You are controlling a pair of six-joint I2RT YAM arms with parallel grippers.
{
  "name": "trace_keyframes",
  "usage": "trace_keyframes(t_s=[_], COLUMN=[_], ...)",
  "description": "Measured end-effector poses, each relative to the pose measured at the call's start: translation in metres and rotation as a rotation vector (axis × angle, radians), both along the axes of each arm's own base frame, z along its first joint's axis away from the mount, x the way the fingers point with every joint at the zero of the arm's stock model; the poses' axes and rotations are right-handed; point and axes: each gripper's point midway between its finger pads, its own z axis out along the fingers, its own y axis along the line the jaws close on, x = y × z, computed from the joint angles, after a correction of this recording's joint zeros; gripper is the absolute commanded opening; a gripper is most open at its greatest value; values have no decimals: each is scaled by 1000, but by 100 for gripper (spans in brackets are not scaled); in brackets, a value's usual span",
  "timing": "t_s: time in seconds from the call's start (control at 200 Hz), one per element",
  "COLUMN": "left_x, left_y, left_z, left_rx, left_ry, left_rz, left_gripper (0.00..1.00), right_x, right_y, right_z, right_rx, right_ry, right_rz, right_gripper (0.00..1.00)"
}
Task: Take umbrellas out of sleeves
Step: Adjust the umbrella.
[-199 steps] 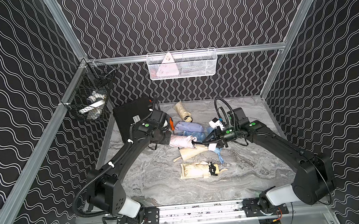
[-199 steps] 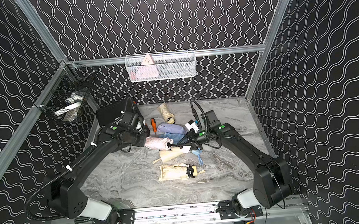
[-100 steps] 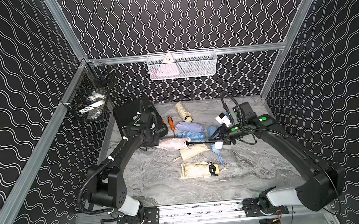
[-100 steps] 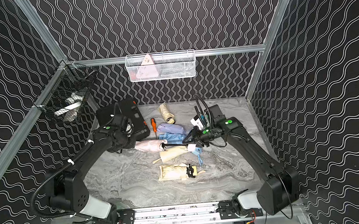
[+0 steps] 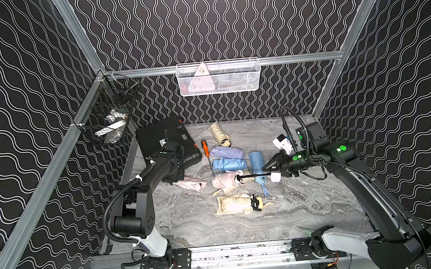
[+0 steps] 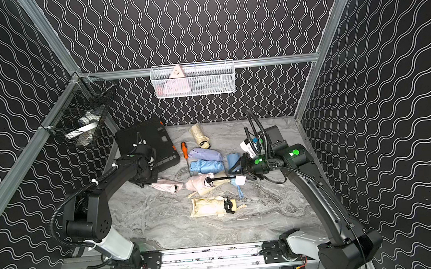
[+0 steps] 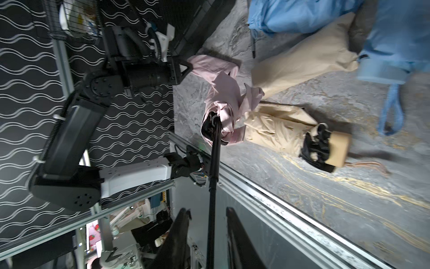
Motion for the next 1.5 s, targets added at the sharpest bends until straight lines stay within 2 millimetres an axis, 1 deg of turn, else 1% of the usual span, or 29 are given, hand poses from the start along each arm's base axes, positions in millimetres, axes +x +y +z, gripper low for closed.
trace_keyframes(t_s=[0.055,0.11,0.14,0.235,0.37,0.49,0.59,0.695,0.801,0.901,0.986,1.056,1.166,1.261,1.501], left_x=[-3,-5,-5,-6,-8,-12,-19,-26,-28,-25,-24,-22,-18,-18,-16], left_y=[-1,-1,0,7,13,8,4,-5,-13,-20,-22,-20,-25,-27,-61], left_z=[4,13,20,36,50,53,45,36,35,36,38,43,56,61,78], left_rx=[-20,-36,-46,-54,-63,-92,-123,-173,-219,-258,-271,-272,-290,-295,-289], left_ry=[-6,-28,-46,-75,-102,-99,-77,-46,-45,-53,-56,-72,-109,-120,-139], left_rz=[19,33,44,79,102,99,105,97,92,83,92,96,82,79,-13], left_gripper=[58,69,73,79,80,80,80,80,80,80,80,80,80,80,80], right_x=[4,7,9,13,15,20,25,28,28,25,21,18,22,25,35], right_y=[8,15,19,27,31,36,42,47,53,62,71,79,88,97,130], right_z=[9,16,17,13,4,3,10,22,31,35,33,32,28,25,11], right_rx=[36,65,76,85,103,152,215,270,310,330,336,341,349,355,373], right_ry=[-17,-20,-17,-5,18,29,20,0,-14,-18,4,8,16,14,50], right_rz=[26,44,54,76,68,48,40,45,68,98,123,147,160,175,218], right_gripper=[0,0,0,0,0,0,0,0,0,0,0,0,0,0,0])
